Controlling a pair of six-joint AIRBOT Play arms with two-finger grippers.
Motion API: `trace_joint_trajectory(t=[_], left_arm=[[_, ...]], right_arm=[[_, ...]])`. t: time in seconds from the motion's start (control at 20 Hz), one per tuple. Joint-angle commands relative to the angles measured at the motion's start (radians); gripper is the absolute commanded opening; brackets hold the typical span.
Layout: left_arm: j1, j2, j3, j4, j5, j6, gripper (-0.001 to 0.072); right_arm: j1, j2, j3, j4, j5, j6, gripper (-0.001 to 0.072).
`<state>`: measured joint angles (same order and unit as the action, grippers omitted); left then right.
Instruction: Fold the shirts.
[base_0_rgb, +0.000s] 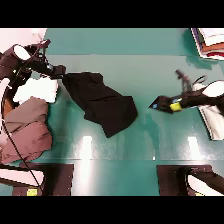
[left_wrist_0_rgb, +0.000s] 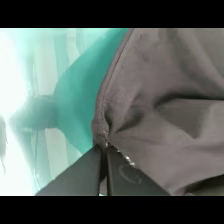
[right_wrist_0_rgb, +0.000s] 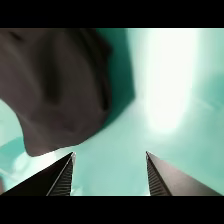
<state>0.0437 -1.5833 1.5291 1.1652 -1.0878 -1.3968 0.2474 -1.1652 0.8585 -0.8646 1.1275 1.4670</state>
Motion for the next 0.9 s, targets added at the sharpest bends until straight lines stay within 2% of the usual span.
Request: trace_joint_trajectory(t=[0.0,0.1,0.2,0.25,0.35,0.55,0.85], left_arm=[[0.000,0.009,0.012,0.000,-0.011,0.002,0.0026],[0.000,0.009,0.012,0.000,-0.016,0.002,0.0026],[0.000,0.009,0.012,0.000,-0.021,0.002,0.0026],[0.000,0.010,0.013,0.000,-0.023,0.002,0.0026],[0.000,0.013,0.013,0.000,-0.028,0.001,0.0026],[0.001,0.125,0.039,0.011,0.013,0.003,0.0025],[0.000,0.424,0.235,-0.003,0.033,0.011,0.0026]], right_arm=[[0.073,-0.132,-0.112,0.233,-0.152,-0.111,0.0507],[0.133,-0.208,-0.086,0.290,-0.209,-0.145,0.0496],[0.172,-0.267,-0.037,0.286,-0.221,-0.155,0.0371],[0.182,-0.295,-0.008,0.285,-0.221,-0.170,0.0339],[0.178,-0.326,0.048,0.280,-0.220,-0.179,0.0018],[0.090,-0.240,0.180,0.152,-0.152,-0.162,0.0016],[-0.142,0.085,0.470,-0.004,-0.002,-0.147,0.0016]])
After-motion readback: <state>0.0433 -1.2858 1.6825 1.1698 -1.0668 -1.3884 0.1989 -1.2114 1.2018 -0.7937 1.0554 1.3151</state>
